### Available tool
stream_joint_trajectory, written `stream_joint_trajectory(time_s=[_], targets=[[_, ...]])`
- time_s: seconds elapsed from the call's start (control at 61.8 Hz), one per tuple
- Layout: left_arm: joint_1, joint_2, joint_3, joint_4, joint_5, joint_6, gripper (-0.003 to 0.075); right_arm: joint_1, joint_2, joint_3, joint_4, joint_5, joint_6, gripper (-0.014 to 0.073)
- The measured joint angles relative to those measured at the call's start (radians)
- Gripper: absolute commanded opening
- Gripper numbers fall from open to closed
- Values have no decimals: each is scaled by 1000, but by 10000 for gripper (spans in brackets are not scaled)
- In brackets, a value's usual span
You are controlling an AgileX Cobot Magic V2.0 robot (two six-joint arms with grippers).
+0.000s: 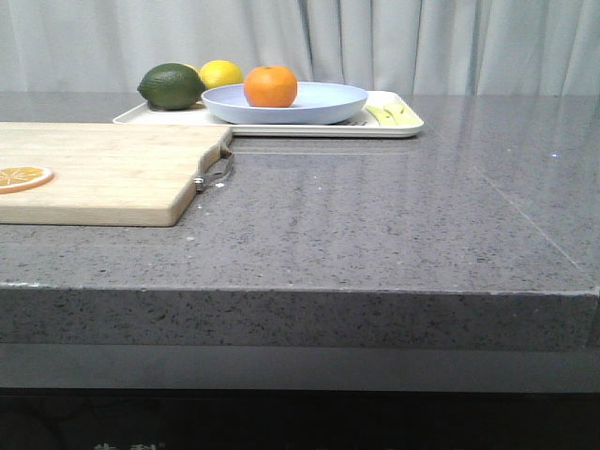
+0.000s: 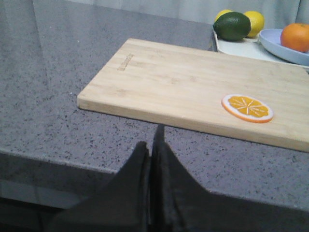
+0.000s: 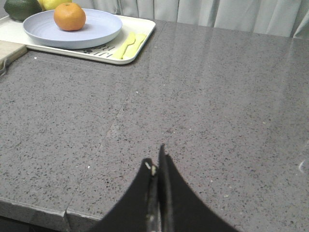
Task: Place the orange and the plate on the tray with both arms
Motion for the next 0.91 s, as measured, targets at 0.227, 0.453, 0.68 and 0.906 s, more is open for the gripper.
stream_joint_trajectory(time_s=[0.227, 0.453, 0.68, 0.906], targets=[[0, 0, 76, -2, -79, 0, -18, 0, 0, 0, 0, 0, 0, -120], [0, 0, 76, -2, -97, 0, -18, 0, 0, 0, 0, 0, 0, -120], [0, 0, 76, -2, -101, 0, -18, 0, 0, 0, 0, 0, 0, -120], [0, 0, 76, -4, -101, 0, -18, 0, 0, 0, -1, 0, 0, -120]])
